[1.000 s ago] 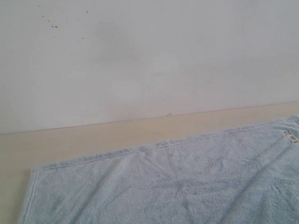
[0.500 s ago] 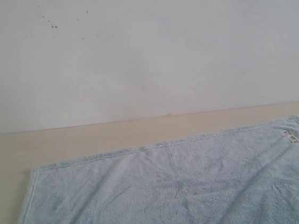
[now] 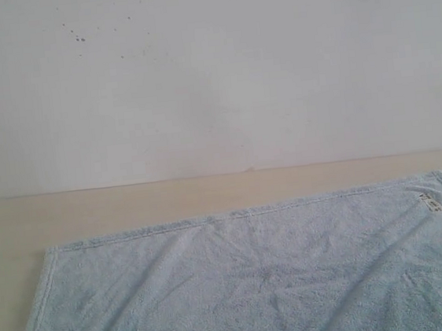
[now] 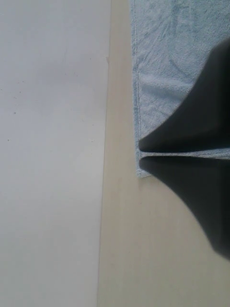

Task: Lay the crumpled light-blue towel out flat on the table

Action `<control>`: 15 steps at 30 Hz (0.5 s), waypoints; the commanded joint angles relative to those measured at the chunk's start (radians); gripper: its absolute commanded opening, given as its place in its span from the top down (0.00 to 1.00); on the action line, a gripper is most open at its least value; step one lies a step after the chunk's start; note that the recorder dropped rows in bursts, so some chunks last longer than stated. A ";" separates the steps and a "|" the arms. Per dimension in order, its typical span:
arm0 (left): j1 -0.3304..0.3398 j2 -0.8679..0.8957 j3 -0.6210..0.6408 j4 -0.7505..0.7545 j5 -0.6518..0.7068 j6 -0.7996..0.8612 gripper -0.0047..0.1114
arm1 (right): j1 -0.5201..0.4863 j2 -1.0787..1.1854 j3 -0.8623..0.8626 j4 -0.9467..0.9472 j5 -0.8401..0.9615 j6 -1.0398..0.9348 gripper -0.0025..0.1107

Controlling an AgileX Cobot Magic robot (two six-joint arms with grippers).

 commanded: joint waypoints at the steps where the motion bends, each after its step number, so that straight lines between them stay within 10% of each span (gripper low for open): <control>1: -0.008 -0.005 0.003 -0.011 -0.001 -0.010 0.92 | -0.027 -0.059 -0.001 -0.078 -0.029 0.004 0.98; 15: -0.008 -0.005 0.003 0.003 -0.001 -0.010 0.92 | -0.176 -0.341 -0.001 -0.291 -0.203 0.034 0.98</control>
